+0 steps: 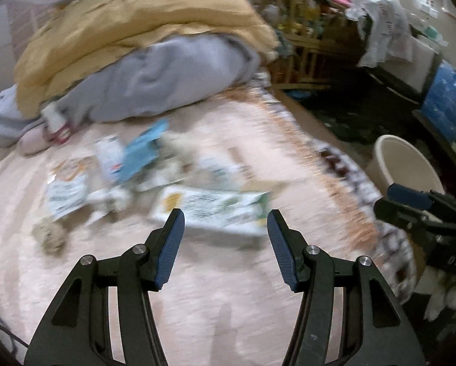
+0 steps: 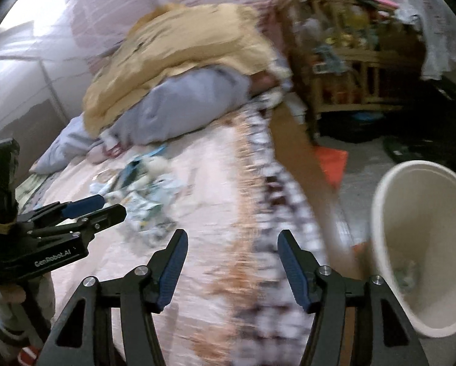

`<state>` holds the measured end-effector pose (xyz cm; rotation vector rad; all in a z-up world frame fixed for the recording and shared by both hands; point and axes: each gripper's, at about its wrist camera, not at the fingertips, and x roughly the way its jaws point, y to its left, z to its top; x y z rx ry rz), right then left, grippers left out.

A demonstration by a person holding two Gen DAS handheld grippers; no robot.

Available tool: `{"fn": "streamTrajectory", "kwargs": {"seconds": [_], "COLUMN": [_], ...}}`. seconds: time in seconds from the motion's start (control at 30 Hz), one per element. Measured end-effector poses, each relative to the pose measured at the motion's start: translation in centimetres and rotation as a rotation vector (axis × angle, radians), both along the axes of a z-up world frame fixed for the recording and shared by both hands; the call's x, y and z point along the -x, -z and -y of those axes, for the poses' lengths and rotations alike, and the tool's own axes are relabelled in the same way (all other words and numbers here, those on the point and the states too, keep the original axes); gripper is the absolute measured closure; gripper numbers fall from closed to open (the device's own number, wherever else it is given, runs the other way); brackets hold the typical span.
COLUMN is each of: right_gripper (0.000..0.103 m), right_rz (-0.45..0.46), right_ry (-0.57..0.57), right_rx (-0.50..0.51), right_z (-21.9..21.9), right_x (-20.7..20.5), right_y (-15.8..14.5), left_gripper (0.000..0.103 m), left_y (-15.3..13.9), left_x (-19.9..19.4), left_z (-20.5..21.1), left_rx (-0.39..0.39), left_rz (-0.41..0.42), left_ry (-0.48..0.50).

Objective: Collect trash
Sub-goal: 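Move both open grippers back over the items on the bed, then grasp the crumpled beige paper with the left gripper while the right grasps the milk carton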

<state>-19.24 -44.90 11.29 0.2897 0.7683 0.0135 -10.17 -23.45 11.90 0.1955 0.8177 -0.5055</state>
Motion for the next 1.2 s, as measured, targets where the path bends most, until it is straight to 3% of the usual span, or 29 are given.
{"fn": "streamTrajectory", "kwargs": {"seconds": [0.2, 0.37, 0.53, 0.63, 0.7, 0.8, 1.2], "right_gripper": [0.043, 0.038, 0.038, 0.038, 0.038, 0.039, 0.038], "right_rz": [-0.043, -0.074, -0.184, -0.278, -0.306, -0.314, -0.349], "right_ry": [-0.145, -0.300, -0.352, -0.379, -0.396, -0.404, -0.404], "right_rx": [-0.029, 0.093, 0.220, 0.166, 0.101, 0.094, 0.279], "right_z": [-5.5, -11.1, -13.9, -14.8, -15.7, -17.7, -22.6], "right_x": [-4.4, -9.3, -14.2, -15.2, -14.8, -13.7, -13.0], "right_y": [0.3, 0.6, 3.0, 4.4, 4.8, 5.0, 6.6], "left_gripper": [0.048, 0.048, 0.048, 0.048, 0.048, 0.048, 0.048], "left_y": [1.0, 2.0, 2.6, 3.2, 3.5, 4.1, 7.0], "left_x": [-1.3, -2.7, -4.1, -5.1, -6.1, -7.7, -11.9], "left_z": [-8.6, -15.7, -21.8, -24.6, -25.4, -25.8, -24.4], "left_rx": [-0.019, -0.013, 0.014, 0.056, 0.084, 0.130, 0.149], "left_rz": [-0.005, -0.047, -0.074, -0.095, -0.114, -0.143, -0.216], "left_ry": [-0.118, -0.224, -0.311, -0.343, -0.352, -0.346, -0.325]}}
